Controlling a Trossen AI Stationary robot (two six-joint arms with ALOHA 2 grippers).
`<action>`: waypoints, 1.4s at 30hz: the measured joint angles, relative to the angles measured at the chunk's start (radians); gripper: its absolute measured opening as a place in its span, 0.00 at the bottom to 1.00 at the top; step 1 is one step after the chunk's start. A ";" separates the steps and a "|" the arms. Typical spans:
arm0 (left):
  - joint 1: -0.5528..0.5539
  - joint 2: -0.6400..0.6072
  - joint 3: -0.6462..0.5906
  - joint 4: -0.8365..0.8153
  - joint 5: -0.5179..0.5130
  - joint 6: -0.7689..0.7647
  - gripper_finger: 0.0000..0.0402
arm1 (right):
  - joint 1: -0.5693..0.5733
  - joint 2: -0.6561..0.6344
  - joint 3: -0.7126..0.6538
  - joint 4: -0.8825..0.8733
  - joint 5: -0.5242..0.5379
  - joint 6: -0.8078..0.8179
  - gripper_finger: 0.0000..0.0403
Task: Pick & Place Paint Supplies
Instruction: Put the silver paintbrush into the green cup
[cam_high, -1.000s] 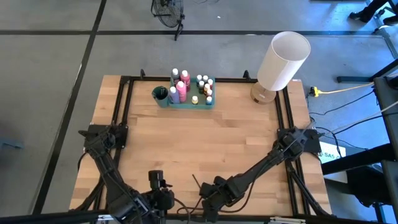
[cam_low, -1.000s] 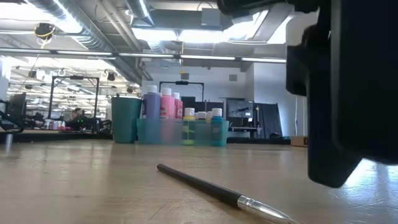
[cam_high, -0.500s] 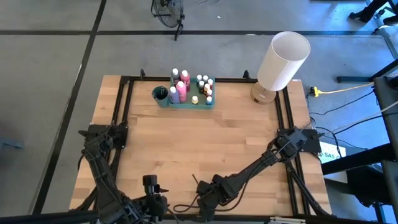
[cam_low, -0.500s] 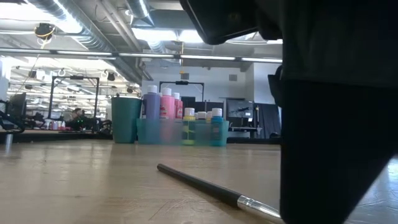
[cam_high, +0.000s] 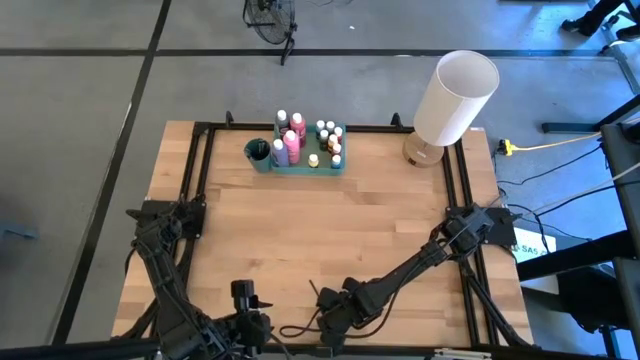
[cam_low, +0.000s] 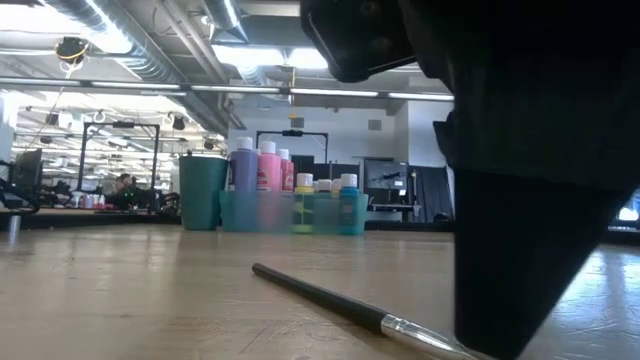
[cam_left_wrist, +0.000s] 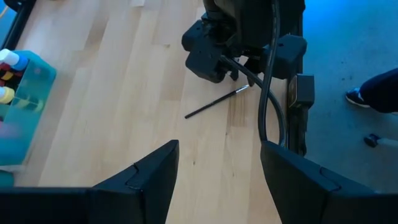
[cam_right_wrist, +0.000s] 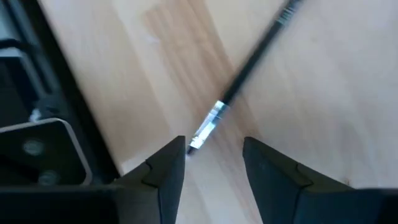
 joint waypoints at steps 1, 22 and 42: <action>0.000 0.000 0.000 0.000 0.000 0.000 0.56 | 0.000 0.000 0.000 0.016 -0.004 -0.003 0.41; 0.000 0.000 0.000 0.038 0.001 0.005 0.56 | 0.000 0.023 0.004 0.048 -0.022 0.033 0.41; 0.000 0.000 0.000 0.089 0.004 0.009 0.56 | -0.003 0.047 0.010 0.018 -0.071 0.080 0.37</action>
